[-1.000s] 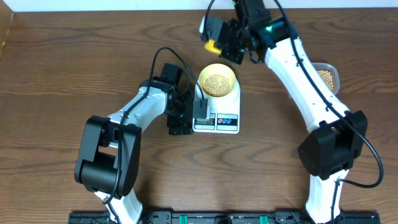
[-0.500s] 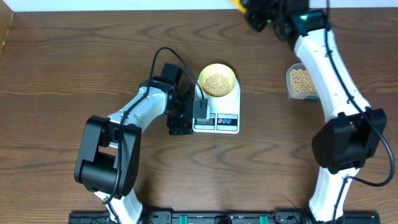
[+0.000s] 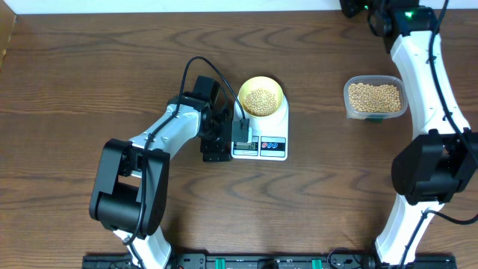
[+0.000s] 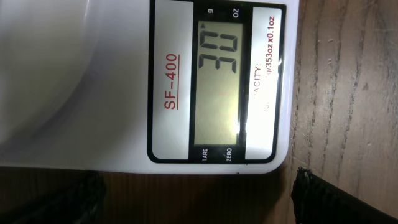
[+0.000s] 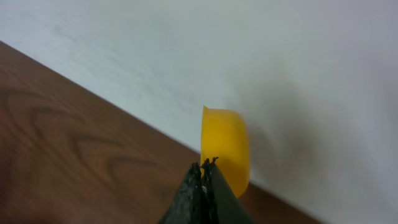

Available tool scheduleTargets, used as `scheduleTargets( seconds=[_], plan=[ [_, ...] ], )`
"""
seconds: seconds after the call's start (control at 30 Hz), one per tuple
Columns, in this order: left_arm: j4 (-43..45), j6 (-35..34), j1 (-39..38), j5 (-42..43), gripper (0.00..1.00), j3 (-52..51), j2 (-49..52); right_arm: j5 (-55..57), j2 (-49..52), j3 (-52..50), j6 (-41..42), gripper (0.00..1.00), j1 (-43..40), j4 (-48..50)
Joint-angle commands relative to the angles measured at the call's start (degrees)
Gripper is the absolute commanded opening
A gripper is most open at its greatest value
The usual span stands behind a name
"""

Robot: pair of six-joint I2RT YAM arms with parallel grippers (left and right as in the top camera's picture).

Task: Scoop item into bowl and weigh 50g on scale
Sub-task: 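Return the empty scoop with the right gripper to the container, then dig the yellow scoop into the soybeans with the right gripper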

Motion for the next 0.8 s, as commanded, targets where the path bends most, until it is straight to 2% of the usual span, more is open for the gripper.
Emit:
scheduleTargets(
  seconds=[0.0, 0.37, 0.77],
  plan=[
    [-0.04, -0.50, 0.02, -0.28, 0.97, -0.72, 0.35, 0.55, -0.74, 0.07, 6.49, 0.01, -1.73, -2.78],
    [-0.04, -0.50, 0.02, -0.28, 0.98, -0.72, 0.35, 6.23, -0.74, 0.07, 7.30, 0.01, -5.90, -29.44],
    [-0.04, -0.50, 0.02, -0.28, 0.98, -0.72, 0.35, 21.70, -0.74, 0.07, 7.32, 0.01, -5.88, -46.64]
  ],
)
